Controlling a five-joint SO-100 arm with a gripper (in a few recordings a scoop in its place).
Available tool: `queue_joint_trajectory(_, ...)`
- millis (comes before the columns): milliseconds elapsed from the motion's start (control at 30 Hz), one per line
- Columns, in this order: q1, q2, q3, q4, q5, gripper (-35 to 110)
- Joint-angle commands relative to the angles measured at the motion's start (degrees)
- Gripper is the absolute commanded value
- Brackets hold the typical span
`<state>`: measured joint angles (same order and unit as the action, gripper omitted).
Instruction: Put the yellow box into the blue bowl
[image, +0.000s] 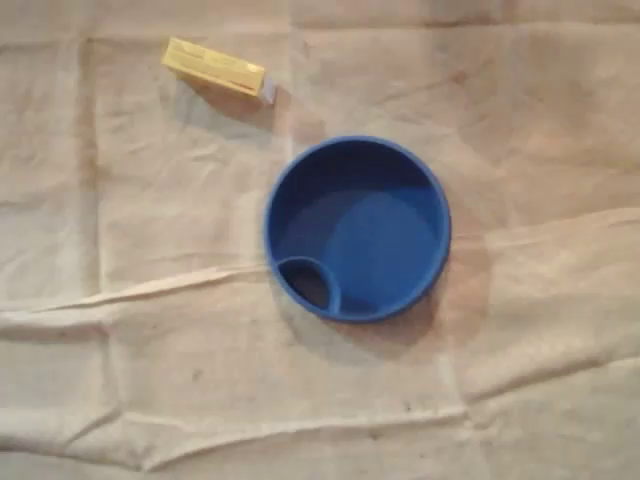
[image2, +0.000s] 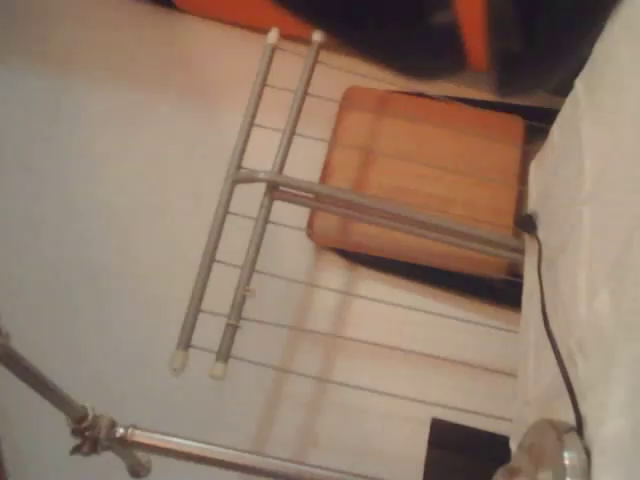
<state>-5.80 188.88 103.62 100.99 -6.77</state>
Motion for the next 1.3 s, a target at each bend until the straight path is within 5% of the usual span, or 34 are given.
queue_joint_trajectory(0, -0.09, 2.11, -0.26, -0.09, 0.09, 0)
queue_joint_trajectory(1267, -0.62, 2.11, -0.44, -0.35, 0.09, 0)
